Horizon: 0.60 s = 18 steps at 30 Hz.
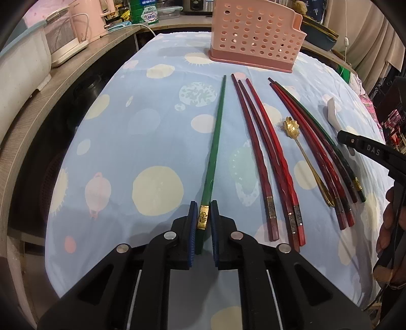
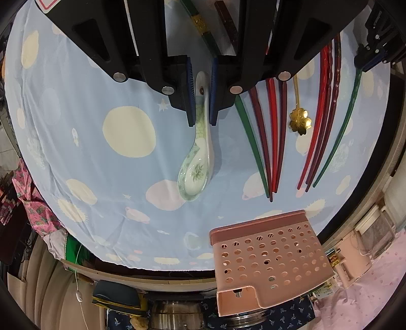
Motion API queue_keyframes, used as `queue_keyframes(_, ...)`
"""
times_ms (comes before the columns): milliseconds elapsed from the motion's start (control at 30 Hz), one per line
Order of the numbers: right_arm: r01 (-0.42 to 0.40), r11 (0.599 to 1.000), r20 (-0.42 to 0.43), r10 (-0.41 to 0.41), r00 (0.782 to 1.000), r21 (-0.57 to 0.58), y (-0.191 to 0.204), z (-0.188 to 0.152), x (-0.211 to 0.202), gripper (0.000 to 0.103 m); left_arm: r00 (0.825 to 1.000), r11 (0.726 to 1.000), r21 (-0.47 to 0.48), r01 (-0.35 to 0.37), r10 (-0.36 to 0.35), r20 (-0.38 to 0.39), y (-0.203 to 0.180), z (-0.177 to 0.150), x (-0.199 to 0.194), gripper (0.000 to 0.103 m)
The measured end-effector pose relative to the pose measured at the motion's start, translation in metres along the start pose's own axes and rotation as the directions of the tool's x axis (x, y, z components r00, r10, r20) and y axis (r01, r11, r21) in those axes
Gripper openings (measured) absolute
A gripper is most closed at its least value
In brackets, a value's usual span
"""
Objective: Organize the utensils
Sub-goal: 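Grasp a green chopstick with the left gripper while the right gripper grasps the white ceramic spoon, then lift the green chopstick with the left gripper while the right gripper lifts the spoon toward the basket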
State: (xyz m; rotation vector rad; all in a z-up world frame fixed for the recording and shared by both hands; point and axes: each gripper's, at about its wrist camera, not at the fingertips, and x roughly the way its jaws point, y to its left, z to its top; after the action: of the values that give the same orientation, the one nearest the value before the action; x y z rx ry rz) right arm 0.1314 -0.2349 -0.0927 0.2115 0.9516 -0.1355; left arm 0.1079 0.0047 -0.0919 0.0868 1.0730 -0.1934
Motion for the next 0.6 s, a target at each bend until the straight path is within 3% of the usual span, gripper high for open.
queue_keyframes(367, -0.056, 0.998, 0.094, 0.052, 0.994, 0.033, -0.005, -0.001, -0.069, 0.008, 0.995, 0.999, -0.019, 0.029, -0.027, 0.097, 0.006, 0.008, -0.049, 0.007)
queue_keyframes(600, -0.098, 0.995, 0.184, 0.091, 0.979, 0.027, -0.001, 0.019, -0.107, 0.005, 0.975, 0.997, -0.042, 0.06, -0.049, 0.217, 0.015, 0.042, -0.092, 0.007)
